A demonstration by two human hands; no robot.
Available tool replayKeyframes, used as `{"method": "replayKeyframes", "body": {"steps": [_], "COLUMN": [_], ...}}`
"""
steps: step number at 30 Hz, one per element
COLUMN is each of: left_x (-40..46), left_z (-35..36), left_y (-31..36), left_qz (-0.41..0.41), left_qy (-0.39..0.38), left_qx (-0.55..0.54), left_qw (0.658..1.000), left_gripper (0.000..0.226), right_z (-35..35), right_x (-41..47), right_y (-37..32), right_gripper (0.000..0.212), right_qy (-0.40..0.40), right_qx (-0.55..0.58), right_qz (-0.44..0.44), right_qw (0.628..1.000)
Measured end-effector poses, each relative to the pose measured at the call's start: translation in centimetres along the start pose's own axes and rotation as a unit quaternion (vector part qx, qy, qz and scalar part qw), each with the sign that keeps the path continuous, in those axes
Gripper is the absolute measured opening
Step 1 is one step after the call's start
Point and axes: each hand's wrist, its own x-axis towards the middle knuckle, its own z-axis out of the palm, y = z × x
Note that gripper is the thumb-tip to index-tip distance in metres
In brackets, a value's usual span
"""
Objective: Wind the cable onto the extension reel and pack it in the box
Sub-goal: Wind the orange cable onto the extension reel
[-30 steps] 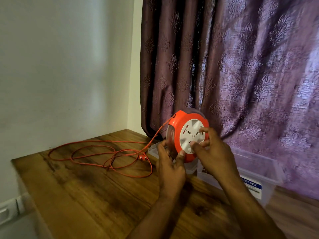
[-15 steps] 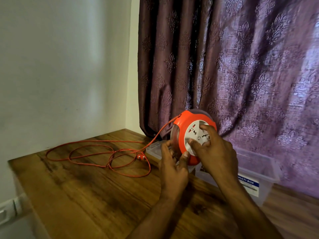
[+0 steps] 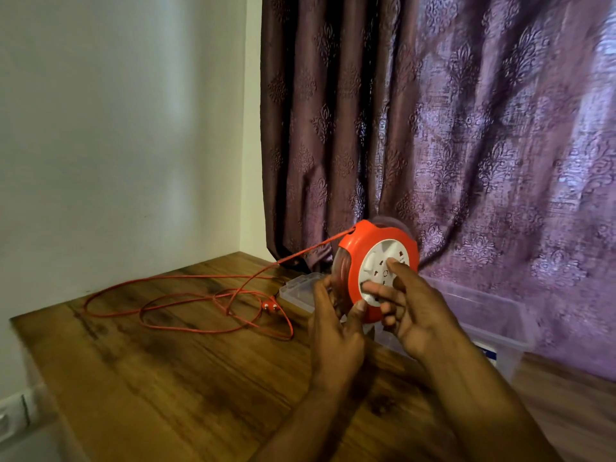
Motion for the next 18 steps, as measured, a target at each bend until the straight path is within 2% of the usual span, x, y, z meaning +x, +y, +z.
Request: {"method": "replayKeyframes", "body": {"steps": [2, 6, 8, 10, 11, 15, 18], "left_x": [0.1, 0.6, 0.9, 1.2, 1.2, 0.7, 0.5], "left_z": [0.0, -0.1, -0.3, -0.4, -0.4, 0.0, 0.2], "left_y": [-0.1, -0.2, -0.1, 0.0, 0.0, 0.3, 0.4], "left_qz": [-0.01, -0.027, -0.031, -0.035, -0.036, -0.035, -0.036], "left_qy": [0.004, 0.034, 0.04, 0.041, 0.042, 0.031, 0.013], "left_qx": [-0.001, -0.018, -0.024, -0.029, -0.03, -0.027, -0.026], "left_qw": [1.0, 0.999, 0.998, 0.998, 0.998, 0.999, 0.999], "left_gripper": [0.039, 0.04, 0.041, 0.04, 0.04, 0.041, 0.038], "right_z": [0.0, 0.2, 0.4, 0.6, 0.8, 1.0, 0.6], "right_x": [0.0, -0.3, -0.6, -1.0, -1.3, -1.3, -1.2], "right_y": [0.1, -0.3, -0.3, -0.2, -0.1, 0.5, 0.7], "right_gripper": [0.022, 0.02, 0.03, 0.048, 0.055, 0.064, 0.065], "right_qy": [-0.007, 0.016, 0.071, 0.11, 0.103, 0.069, 0.106], "right_qx": [-0.008, -0.159, -0.297, -0.455, -0.502, -0.574, -0.578], "right_qz": [-0.002, -0.088, -0.194, -0.284, -0.307, -0.325, -0.327], "right_qw": [1.0, 0.983, 0.932, 0.836, 0.802, 0.748, 0.74]}}
